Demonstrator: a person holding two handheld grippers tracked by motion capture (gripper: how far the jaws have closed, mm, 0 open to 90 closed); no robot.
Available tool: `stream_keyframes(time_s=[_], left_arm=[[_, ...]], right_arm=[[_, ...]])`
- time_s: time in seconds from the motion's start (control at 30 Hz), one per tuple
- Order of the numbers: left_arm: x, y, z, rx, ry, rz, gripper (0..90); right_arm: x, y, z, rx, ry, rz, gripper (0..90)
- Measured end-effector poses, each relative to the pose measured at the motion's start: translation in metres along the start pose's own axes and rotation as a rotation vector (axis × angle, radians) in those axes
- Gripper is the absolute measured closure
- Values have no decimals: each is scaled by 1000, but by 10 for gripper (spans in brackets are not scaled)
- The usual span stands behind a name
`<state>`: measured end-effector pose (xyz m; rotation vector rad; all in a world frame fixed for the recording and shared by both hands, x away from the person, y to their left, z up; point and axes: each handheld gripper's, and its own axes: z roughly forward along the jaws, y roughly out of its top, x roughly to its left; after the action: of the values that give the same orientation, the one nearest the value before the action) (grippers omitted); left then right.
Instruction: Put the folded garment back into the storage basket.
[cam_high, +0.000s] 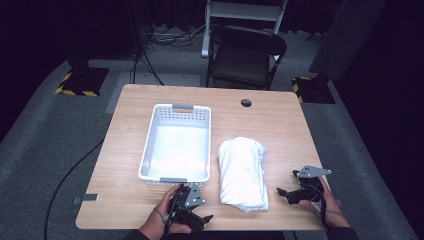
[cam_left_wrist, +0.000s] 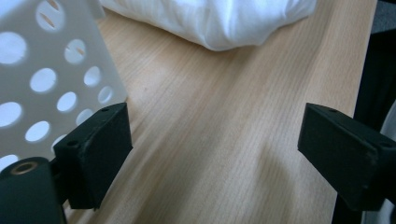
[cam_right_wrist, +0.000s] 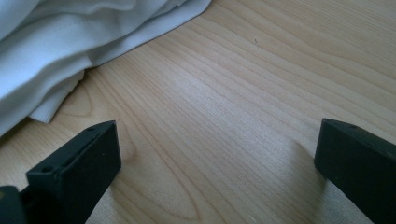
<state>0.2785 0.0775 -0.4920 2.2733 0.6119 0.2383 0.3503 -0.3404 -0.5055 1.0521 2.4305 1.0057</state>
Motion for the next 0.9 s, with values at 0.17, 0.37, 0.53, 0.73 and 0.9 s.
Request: stream_keyframes(time_s=[0.17,0.37,0.53,0.73,0.9], left_arm=[[-3,3,3,15,-13,24,99],[-8,8,5,12,-13,53,112],[-10,14,6,3,-15,70,126],[-11,17,8,0,-8,83,140],[-14,21,11,-6,-2,90,159]], right_arm=[[0,0,0,1,2,-1,6],[0,0,0,1,2,-2,6],[0,0,0,1,2,-2,6],[0,0,0,1,2,-1,6],[0,0,0,1,2,-1,6]])
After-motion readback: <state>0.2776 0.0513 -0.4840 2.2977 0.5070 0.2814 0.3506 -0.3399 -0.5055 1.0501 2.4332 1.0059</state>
